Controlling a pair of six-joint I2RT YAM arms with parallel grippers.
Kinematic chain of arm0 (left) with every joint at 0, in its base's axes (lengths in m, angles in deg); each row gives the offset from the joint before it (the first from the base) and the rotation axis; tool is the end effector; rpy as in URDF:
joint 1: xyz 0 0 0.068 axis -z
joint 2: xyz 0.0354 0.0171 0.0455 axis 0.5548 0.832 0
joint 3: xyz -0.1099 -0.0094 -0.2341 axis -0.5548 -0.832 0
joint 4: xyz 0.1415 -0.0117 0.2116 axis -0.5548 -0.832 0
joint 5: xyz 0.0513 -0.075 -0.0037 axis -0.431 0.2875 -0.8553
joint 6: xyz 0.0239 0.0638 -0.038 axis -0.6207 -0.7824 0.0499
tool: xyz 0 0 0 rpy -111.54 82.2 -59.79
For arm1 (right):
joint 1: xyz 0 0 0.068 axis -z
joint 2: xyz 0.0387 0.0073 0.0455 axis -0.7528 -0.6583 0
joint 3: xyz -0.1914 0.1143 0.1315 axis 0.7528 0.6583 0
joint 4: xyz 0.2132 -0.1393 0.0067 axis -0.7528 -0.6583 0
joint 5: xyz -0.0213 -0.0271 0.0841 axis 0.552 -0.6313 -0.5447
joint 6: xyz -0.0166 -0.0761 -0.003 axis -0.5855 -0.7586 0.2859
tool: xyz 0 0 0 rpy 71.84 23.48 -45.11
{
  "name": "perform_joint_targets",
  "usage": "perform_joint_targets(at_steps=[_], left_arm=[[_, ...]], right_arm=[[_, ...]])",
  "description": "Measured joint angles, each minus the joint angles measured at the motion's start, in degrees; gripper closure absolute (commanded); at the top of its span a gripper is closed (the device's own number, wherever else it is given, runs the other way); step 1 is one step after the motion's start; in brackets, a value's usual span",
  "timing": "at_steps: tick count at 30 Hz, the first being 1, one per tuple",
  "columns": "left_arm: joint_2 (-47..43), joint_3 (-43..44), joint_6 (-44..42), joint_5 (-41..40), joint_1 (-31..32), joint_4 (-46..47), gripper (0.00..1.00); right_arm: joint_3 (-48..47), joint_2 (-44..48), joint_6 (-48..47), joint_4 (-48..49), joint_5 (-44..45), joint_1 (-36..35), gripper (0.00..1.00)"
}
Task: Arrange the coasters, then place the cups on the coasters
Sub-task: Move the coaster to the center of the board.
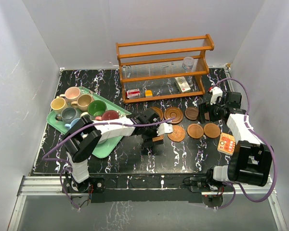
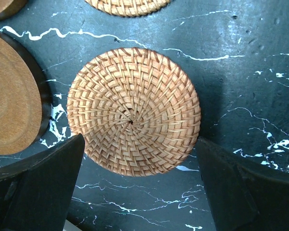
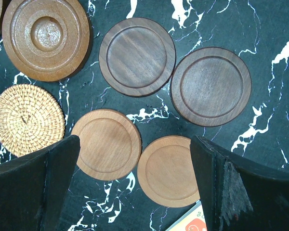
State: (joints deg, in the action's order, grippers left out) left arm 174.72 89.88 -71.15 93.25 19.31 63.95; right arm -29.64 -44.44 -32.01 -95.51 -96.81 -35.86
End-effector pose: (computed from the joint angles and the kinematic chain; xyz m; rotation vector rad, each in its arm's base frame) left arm 0.2277 -0.3193 0.1395 1.7473 1.7832 -0.3389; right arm 0.2787 -0.0334 0.1926 -0.3735 2.3610 0.3033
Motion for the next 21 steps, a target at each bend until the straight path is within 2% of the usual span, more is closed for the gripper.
perform_joint_targets(at_steps=[21], left_arm=[[0.5, 0.5, 0.7, -2.2, 0.0, 1.2, 0.01]], right_arm=[[0.0, 0.0, -0.2, 0.0, 0.0, 0.0, 0.02]])
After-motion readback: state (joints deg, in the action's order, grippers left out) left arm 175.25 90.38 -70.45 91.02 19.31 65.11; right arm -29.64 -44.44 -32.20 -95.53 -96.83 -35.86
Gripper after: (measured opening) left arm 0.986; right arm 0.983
